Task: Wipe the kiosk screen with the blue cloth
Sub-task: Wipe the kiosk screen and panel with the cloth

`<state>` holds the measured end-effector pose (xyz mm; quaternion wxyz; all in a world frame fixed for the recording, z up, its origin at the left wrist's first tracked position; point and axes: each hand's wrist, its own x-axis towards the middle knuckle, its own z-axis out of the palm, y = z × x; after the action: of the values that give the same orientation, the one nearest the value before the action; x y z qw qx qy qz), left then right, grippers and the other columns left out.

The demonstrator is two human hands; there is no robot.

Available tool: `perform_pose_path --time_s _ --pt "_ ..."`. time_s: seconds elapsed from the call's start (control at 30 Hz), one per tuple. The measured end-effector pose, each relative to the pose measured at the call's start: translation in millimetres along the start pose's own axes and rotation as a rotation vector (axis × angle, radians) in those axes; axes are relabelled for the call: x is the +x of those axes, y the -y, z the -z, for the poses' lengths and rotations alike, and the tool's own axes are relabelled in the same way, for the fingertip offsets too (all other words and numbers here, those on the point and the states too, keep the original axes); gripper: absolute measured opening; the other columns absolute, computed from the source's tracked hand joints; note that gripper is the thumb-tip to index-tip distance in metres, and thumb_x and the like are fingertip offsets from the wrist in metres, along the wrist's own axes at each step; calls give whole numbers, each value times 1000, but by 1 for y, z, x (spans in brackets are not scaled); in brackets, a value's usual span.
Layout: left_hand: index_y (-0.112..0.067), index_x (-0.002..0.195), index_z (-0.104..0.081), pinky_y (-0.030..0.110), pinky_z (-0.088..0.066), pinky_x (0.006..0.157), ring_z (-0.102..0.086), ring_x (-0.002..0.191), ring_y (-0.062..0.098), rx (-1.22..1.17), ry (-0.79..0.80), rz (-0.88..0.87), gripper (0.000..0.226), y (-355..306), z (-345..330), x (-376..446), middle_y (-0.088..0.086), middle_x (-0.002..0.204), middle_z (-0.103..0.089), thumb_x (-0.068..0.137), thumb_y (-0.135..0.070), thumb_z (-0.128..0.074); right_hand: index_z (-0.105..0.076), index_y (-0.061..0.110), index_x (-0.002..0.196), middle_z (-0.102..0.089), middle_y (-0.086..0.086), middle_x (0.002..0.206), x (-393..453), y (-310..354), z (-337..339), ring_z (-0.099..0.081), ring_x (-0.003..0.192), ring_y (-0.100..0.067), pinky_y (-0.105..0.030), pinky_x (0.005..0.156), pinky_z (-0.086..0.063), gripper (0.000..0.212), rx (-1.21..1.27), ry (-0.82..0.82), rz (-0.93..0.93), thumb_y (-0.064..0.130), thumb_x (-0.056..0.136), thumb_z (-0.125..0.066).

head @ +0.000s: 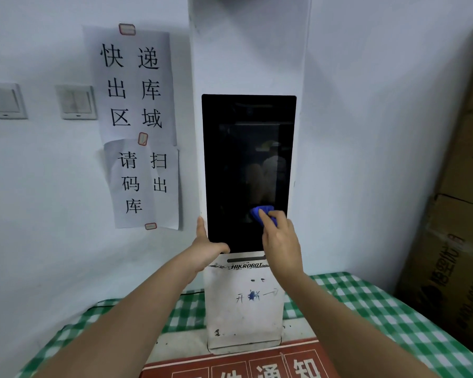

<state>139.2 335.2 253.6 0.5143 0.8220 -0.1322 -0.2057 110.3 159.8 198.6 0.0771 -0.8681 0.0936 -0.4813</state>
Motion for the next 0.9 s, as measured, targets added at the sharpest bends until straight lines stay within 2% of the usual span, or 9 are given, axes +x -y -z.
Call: perform_pose_path --time_s 0.17,0.23,0.3,0.37,0.5,0.63,0.7,0.8,0.9 --pt "-37 148 19 29 -39 86 -42 121 22 30 -8 -4 99 2 0 0 7 154 -25 90 -6 -54 -68 17 108 -61 -3 97 -24 1 -10 -51 63 -21 -23 40 -36 72 -138 161 248 -9 43 -81" --pt "-37 148 19 30 -40 89 -43 117 21 31 -5 -10 100 3 1 -1 5 154 -25 89 -3 -54 -66 15 115 -60 -4 103 -21 3 -6 -53 69 -22 -25 44 -43 67 -74 118 177 -8 53 -78" --pt "-37 149 18 30 -40 92 -41 128 24 28 5 -15 100 3 2 -2 4 156 -23 89 -1 -54 -62 11 122 -59 -7 110 -10 8 -3 -54 78 -25 -31 51 -51 59 4 27 83 -9 67 -71" --pt "-36 149 18 30 -40 91 -39 131 24 28 17 -18 100 3 4 -2 3 156 -22 89 0 -54 -61 7 123 -59 -11 113 1 12 -1 -55 79 -27 -31 54 -52 54 14 -49 37 -9 72 -68" --pt "-37 148 18 28 -40 87 -40 110 16 24 27 -34 100 5 3 2 2 155 -23 89 1 -53 -62 8 123 -60 -9 109 -4 16 -9 -54 73 -23 -27 53 -51 63 -54 -34 61 -7 63 -76" --pt "-40 148 17 30 -42 89 -42 109 17 29 13 -31 101 7 6 4 2 156 -22 88 -2 -54 -68 15 113 -62 -3 102 -20 20 -13 -54 67 -20 -23 46 -42 78 -120 118 234 -8 41 -81" --pt "-39 148 18 29 -41 87 -40 107 15 24 20 -35 101 7 5 2 2 156 -22 88 -2 -54 -68 15 112 -63 -3 102 -17 18 -9 -56 69 -20 -22 46 -42 68 -70 104 225 -7 49 -81" --pt "-38 149 16 28 -40 86 -42 111 17 17 31 -35 99 6 5 -1 2 154 -26 88 -2 -54 -65 10 117 -62 -7 109 -1 23 -1 -57 79 -25 -29 59 -51 49 87 10 104 -7 71 -71" --pt "-37 149 17 22 -43 69 -45 95 14 -1 36 -41 98 3 5 -2 2 145 -36 89 -2 -53 -63 8 119 -60 -8 115 16 32 4 -56 86 -24 -31 66 -52 41 142 -57 4 -5 80 -64"
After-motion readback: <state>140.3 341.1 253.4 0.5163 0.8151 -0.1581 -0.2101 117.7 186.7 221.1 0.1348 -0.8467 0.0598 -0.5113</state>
